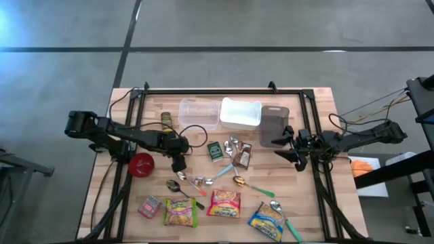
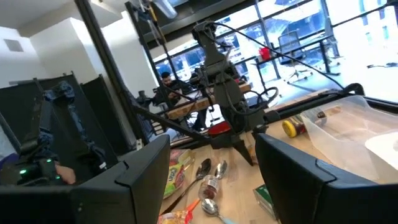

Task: Pick & Place Food Item
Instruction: Put the top brown seasoning bottle into the black bin

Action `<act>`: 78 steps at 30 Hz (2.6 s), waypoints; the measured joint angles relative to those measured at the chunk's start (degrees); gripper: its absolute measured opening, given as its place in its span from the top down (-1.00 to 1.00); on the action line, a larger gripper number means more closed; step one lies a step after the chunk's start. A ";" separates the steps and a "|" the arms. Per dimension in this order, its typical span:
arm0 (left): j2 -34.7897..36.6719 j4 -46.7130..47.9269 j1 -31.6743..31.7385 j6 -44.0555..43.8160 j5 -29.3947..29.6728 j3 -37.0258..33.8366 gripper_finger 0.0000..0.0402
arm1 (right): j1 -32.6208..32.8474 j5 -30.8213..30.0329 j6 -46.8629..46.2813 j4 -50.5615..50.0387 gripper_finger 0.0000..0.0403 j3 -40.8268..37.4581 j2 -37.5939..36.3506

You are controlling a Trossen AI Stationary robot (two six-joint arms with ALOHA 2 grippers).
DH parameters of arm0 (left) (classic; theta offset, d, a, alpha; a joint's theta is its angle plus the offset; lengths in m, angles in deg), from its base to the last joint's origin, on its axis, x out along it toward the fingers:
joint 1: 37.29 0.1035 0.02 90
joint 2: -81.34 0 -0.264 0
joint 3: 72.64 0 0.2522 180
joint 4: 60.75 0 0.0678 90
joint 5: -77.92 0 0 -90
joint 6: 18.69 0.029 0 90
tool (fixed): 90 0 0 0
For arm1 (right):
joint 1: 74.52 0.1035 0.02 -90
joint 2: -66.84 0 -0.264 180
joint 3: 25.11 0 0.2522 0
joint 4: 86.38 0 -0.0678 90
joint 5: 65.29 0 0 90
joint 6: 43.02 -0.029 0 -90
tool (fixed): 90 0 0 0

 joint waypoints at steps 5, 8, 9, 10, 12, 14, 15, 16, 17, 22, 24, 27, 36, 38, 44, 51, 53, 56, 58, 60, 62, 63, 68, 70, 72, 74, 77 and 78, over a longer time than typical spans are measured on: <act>0.76 0.12 0.00 -0.08 -0.90 -0.01 0.12 | 0.01 -0.41 -0.57 0.06 -0.16 0.00 3.50; 1.26 0.57 0.00 -1.32 -1.87 1.15 0.12 | 0.01 -0.87 -0.62 1.51 -0.16 0.00 6.15; 1.50 0.57 0.00 -1.64 -2.46 1.77 0.12 | 0.01 -1.47 -0.63 2.52 -0.16 0.04 7.06; 1.74 0.57 0.00 -1.76 -3.20 2.59 0.12 | -0.02 -1.76 -0.63 2.85 -0.16 0.38 7.83; 1.96 0.39 -0.02 -1.79 -4.40 4.53 0.12 | -0.01 -1.98 -1.42 2.74 -0.16 2.26 9.68; 2.15 0.58 -0.12 -1.77 -4.84 6.60 0.12 | 0.01 -1.96 -3.47 2.49 -0.16 5.05 12.39; 2.19 0.49 -0.15 -1.77 -4.95 7.87 0.12 | 0.01 -2.00 -4.20 1.76 -0.16 6.74 13.97; 2.19 0.31 -0.26 -1.75 -4.95 9.02 0.12 | 0.01 -2.42 -4.95 0.49 -0.16 8.69 16.01; 2.19 0.36 -0.43 -1.75 -4.94 10.11 0.12 | 0.04 -3.63 -6.04 -1.29 -0.16 10.79 18.24; 2.19 0.57 -1.39 1.20 -5.04 15.70 0.12 | -0.64 -7.57 -10.90 -19.22 -0.16 24.48 30.39; 2.19 0.55 -1.77 2.43 -5.18 17.53 0.12 | -0.88 -6.33 -10.67 -25.41 -0.16 30.55 34.96; 2.19 0.25 -2.25 4.56 -5.46 19.79 0.12 | -1.60 -2.57 -7.83 -30.05 -0.16 38.81 40.83; 2.48 -6.70 -6.11 12.29 -9.06 21.35 0.12 | -2.42 4.36 1.35 -37.86 -0.16 55.88 52.80; 2.79 -8.19 -6.88 13.19 -9.01 21.31 0.12 | -2.42 4.76 1.37 -38.01 -0.16 57.58 54.84; 4.66 -12.35 -7.93 15.29 -7.53 21.33 0.12 | -2.91 6.30 -1.90 -39.33 -0.16 62.65 61.01; 4.87 -13.63 -7.93 16.37 -7.52 21.33 0.12 | -3.35 8.79 -2.42 -41.32 -0.16 70.57 68.19; 4.87 -13.14 -7.93 16.35 -7.49 21.31 0.12 | -3.65 8.82 -1.57 -42.80 -0.16 72.52 69.48; 4.87 -13.33 -7.93 16.35 -7.50 21.31 0.12 | -3.64 9.06 -0.75 -42.88 -0.16 74.50 70.84; 4.87 -13.36 -7.93 16.39 -7.50 21.31 0.12 | -3.58 9.28 -0.67 -43.37 -0.16 75.77 71.57; 4.87 -13.82 -7.93 16.41 -7.50 21.31 0.12 | -3.56 9.45 -0.58 -44.87 -0.16 76.53 72.37; 4.87 -14.38 -7.93 16.57 -7.41 21.31 0.12 | -3.60 9.51 -0.62 -45.22 -0.16 76.83 72.75; 4.87 -14.39 -7.93 16.57 -7.39 21.32 0.12 | -3.60 9.45 -0.58 -45.25 -0.16 76.78 72.75; 4.85 -14.86 -7.93 17.04 -7.52 21.33 0.12 | -3.56 9.43 -0.60 -45.09 -0.16 76.61 72.45; 4.85 -15.04 -7.93 17.48 -7.50 21.35 0.12 | -3.58 9.45 -0.61 -45.16 -0.16 76.63 72.45; 4.85 -16.08 -7.93 17.46 -7.50 21.29 0.12 | -3.58 9.43 -0.61 -45.04 -0.16 76.72 72.45; 4.85 -16.28 -7.93 17.65 -7.50 21.32 0.12 | -3.58 9.43 -0.57 -44.97 -0.16 76.72 72.53; 4.83 -16.33 -7.93 17.66 -7.52 21.27 0.12 | -3.58 9.42 -0.10 -45.03 -0.15 76.72 72.60; 4.83 -16.35 -7.93 17.66 -7.52 21.27 0.12 | -3.58 9.36 0.00 -44.98 -0.13 76.72 72.60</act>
